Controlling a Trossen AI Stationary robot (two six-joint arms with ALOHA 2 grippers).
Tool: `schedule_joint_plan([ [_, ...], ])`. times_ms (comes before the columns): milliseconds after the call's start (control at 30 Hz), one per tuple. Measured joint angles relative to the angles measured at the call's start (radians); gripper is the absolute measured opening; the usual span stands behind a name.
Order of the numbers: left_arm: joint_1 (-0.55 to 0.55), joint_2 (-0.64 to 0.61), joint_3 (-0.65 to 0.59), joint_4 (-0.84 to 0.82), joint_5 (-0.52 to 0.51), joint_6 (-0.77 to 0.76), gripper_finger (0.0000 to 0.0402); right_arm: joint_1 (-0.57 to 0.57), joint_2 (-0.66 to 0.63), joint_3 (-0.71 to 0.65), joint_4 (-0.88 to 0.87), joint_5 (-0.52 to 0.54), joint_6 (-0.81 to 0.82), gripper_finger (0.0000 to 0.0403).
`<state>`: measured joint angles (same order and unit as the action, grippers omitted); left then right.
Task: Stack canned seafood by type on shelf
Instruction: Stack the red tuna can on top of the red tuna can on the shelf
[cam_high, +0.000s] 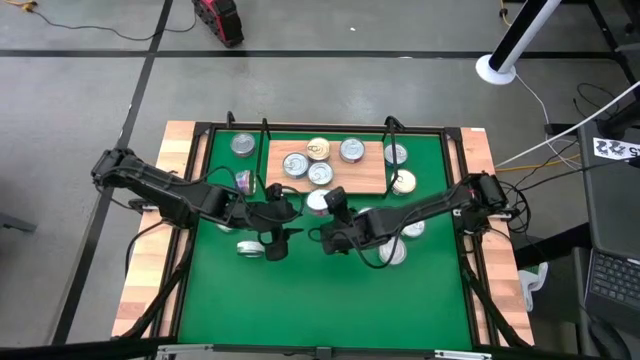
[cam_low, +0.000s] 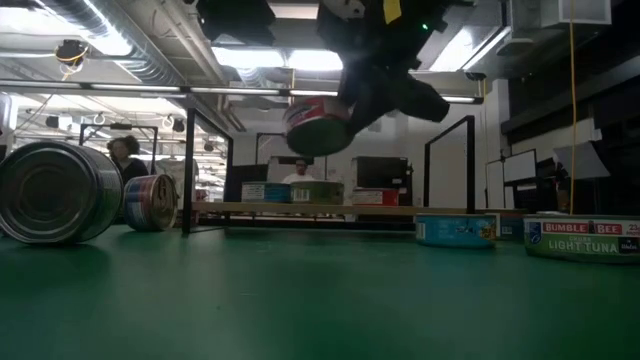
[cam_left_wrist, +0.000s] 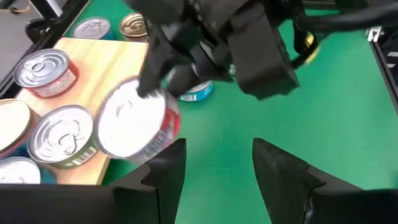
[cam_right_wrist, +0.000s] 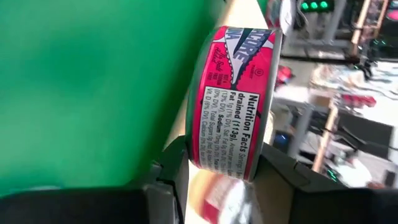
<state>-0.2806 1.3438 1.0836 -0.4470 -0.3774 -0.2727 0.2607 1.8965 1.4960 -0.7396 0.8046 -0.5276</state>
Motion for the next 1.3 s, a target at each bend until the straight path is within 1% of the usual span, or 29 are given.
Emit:
schedule_joint_plan([
  [67, 0.000, -0.001, 0.000, -0.011, -0.002, 0.006, 0.0180, -0.012, 0.000, 0.017, -0.049, 0.025, 0.008, 0.0128],
  [200, 0.000, -0.001, 0.000, -0.016, -0.002, 0.015, 0.0180, -0.058, 0.000, 0.036, -0.156, 0.035, 0.059, 0.0128],
  [367, 0.000, -0.001, -0.001, -0.016, -0.002, 0.015, 0.0180, -0.157, -0.001, 0.038, -0.314, 0.042, 0.156, 0.0128],
  [500, 0.000, -0.002, -0.001, -0.016, -0.002, 0.015, 0.0180, -0.251, -0.001, 0.037, -0.383, 0.042, 0.193, 0.0128],
  [633, 0.000, -0.001, -0.001, -0.016, -0.002, 0.015, 0.0180, -0.349, -0.001, 0.037, -0.383, 0.032, 0.194, 0.0128],
  [767, 0.000, -0.002, -0.001, -0.015, -0.002, 0.019, 0.0180, -0.440, -0.001, 0.037, -0.361, -0.033, 0.191, 0.0128],
  [900, 0.000, -0.001, -0.001, -0.015, -0.002, 0.043, 0.0180, -0.511, -0.001, 0.037, -0.301, -0.093, 0.179, 0.0128],
  [1100, 0.000, -0.001, -0.002, -0.015, -0.012, 0.044, 0.0180, -0.564, -0.001, 0.037, -0.205, -0.118, 0.130, 0.0128],
  [1300, 0.000, -0.001, -0.002, -0.014, -0.012, 0.045, 0.0180, -0.569, -0.001, 0.037, -0.174, -0.150, 0.102, 0.0128],
])
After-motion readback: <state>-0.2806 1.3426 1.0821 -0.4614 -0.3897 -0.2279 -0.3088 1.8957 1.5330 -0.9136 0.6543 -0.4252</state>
